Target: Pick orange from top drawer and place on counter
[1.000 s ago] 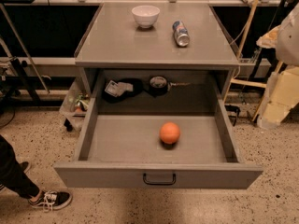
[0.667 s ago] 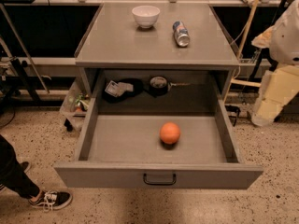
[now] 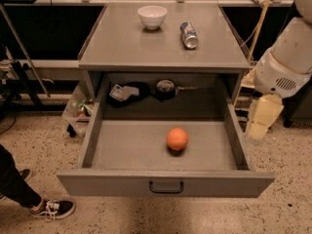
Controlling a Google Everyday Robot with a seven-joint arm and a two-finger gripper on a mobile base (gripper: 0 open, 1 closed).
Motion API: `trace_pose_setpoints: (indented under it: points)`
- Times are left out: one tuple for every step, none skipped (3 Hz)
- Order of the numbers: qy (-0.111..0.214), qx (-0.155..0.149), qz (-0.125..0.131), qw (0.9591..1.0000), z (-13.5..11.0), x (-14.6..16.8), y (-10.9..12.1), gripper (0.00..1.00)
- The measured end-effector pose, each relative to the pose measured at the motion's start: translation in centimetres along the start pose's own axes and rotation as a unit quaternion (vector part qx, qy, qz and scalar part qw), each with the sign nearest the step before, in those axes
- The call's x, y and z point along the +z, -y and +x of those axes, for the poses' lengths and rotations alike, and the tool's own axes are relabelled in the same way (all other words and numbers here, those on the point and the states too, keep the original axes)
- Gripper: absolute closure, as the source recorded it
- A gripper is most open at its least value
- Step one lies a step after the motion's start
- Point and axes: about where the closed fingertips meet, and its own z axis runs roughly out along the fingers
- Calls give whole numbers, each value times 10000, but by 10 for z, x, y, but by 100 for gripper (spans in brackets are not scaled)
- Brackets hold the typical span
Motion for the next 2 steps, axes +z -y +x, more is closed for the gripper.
trace_pose_setpoints:
  points:
    - [177, 11, -363, 9992, 4, 40, 6, 0]
    - [178, 11, -363, 9992, 4, 40, 6, 0]
